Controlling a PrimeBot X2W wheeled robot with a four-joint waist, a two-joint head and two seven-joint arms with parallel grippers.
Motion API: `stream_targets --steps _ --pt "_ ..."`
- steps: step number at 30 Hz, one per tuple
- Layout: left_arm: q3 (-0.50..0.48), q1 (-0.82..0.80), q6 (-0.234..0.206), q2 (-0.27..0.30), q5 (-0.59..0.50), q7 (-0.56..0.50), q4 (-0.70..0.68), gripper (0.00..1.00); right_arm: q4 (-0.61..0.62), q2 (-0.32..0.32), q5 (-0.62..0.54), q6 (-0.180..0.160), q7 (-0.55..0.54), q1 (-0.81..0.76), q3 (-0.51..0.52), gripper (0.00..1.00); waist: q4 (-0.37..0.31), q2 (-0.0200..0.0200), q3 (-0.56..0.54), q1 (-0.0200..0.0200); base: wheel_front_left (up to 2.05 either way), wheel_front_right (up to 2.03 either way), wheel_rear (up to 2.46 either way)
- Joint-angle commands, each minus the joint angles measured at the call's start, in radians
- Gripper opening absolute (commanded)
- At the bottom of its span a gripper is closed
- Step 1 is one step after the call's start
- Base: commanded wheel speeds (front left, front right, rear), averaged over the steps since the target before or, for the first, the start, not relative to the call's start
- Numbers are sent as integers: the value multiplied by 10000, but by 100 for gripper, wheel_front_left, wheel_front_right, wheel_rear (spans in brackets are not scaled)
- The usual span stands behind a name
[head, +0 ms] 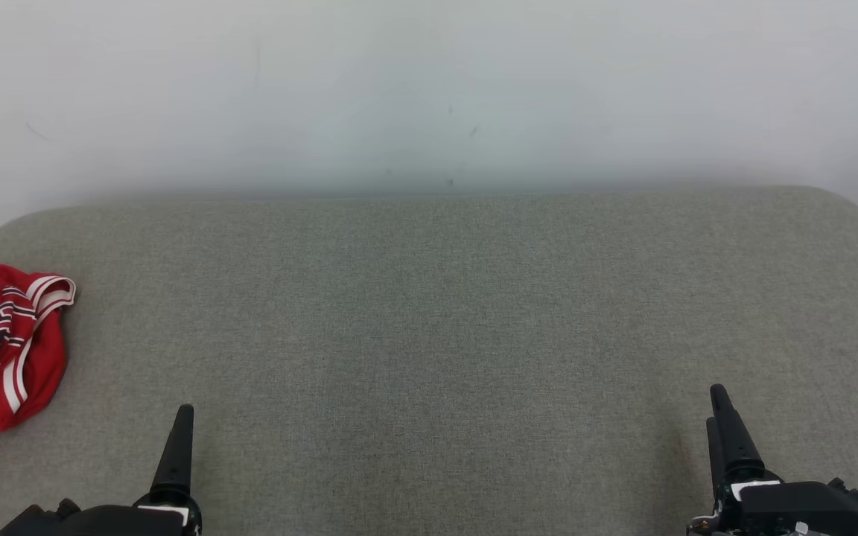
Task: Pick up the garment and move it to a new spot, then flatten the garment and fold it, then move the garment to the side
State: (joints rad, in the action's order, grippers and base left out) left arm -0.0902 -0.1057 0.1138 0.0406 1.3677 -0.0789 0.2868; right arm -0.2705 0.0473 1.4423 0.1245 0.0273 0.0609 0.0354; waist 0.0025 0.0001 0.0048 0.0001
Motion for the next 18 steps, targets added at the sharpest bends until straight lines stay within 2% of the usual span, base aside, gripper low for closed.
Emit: stream_targets --steps 1,9,10,18 --pt "110 -81 -63 58 -601 164 -292 100 135 22 -531 41 115 236 -45 100 12 -1 -2 -1 0 0 0" --pt "526 -15 -175 65 -2608 549 -623 100 172 24 -2468 46 382 318 -259 100 74 -1 0 -1 0 0 0" --pt "526 -15 -175 65 -2608 549 -623 100 172 24 -2468 46 382 318 -259 100 74 -1 0 -1 0 0 0" --pt "976 -45 -404 127 -4595 908 -837 100 90 26 -4642 51 623 409 -339 100 137 -1 64 -1 0 0 0"
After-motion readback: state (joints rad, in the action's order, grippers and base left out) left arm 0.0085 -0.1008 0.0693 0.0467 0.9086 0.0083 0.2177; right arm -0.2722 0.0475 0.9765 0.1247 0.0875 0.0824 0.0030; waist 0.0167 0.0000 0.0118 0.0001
